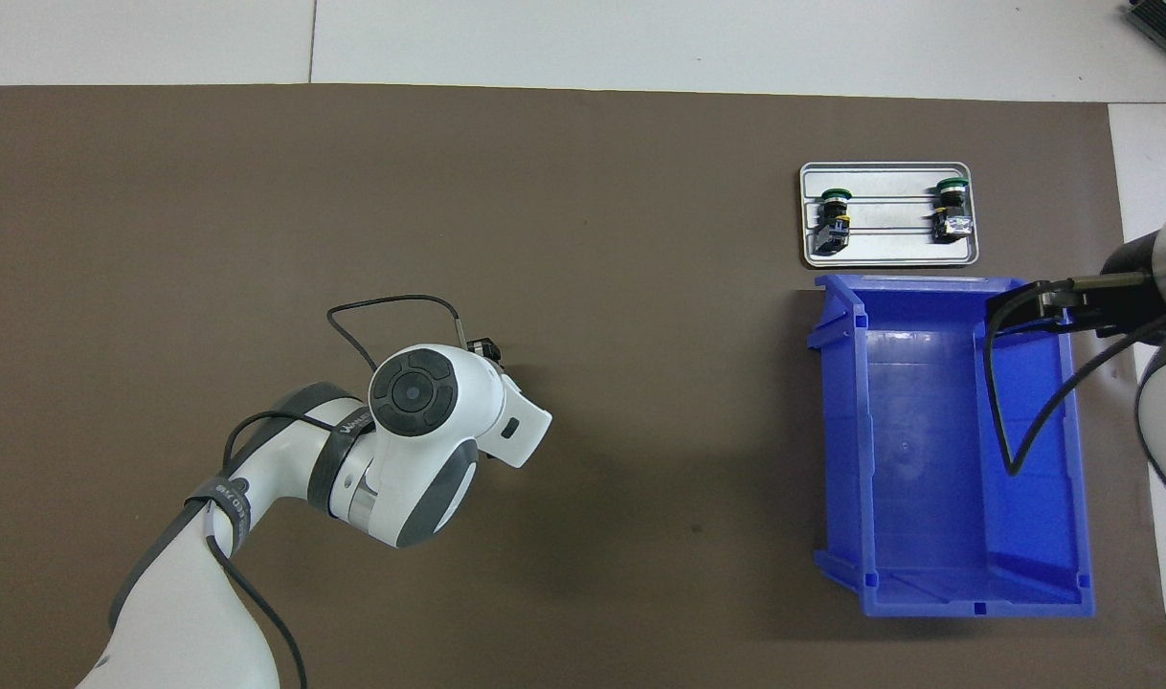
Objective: Place and press button with both arms
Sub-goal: 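Grasp the green button with the left gripper and lift it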
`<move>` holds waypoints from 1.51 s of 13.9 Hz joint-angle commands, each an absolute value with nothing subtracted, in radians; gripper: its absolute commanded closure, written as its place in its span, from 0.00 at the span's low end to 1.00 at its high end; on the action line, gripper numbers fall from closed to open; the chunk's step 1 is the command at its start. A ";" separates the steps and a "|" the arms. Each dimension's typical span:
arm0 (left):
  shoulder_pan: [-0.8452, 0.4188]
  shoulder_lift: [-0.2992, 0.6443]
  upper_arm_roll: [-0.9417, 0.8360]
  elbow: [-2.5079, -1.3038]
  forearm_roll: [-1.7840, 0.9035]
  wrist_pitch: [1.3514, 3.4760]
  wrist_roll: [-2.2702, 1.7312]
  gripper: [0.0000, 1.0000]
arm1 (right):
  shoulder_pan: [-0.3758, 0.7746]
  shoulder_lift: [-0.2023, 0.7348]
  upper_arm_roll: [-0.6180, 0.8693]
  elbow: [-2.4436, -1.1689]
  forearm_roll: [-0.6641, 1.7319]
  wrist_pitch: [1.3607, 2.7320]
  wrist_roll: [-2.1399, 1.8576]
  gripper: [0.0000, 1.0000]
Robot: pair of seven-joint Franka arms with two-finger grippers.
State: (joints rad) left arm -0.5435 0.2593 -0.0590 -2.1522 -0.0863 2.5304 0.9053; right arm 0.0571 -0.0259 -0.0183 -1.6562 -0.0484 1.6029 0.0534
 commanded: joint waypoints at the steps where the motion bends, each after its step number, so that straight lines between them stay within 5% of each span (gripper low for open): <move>1: -0.542 0.264 -0.051 -2.169 -0.095 2.553 0.910 0.65 | 0.052 -0.023 -0.017 -1.637 -0.041 1.580 0.089 0.00; 4: -0.528 0.265 -0.051 -2.140 -0.095 2.540 0.911 0.79 | 0.058 -0.018 -0.018 -1.638 -0.019 1.578 0.116 0.00; 14: -0.391 0.206 -0.058 -2.033 -0.155 2.413 0.939 0.81 | 0.058 -0.023 -0.018 -1.646 -0.012 1.583 0.133 0.00; 21: -0.206 0.120 -0.055 -2.023 -0.593 2.196 1.366 0.81 | 0.063 -0.023 -0.018 -1.647 -0.012 1.583 0.133 0.00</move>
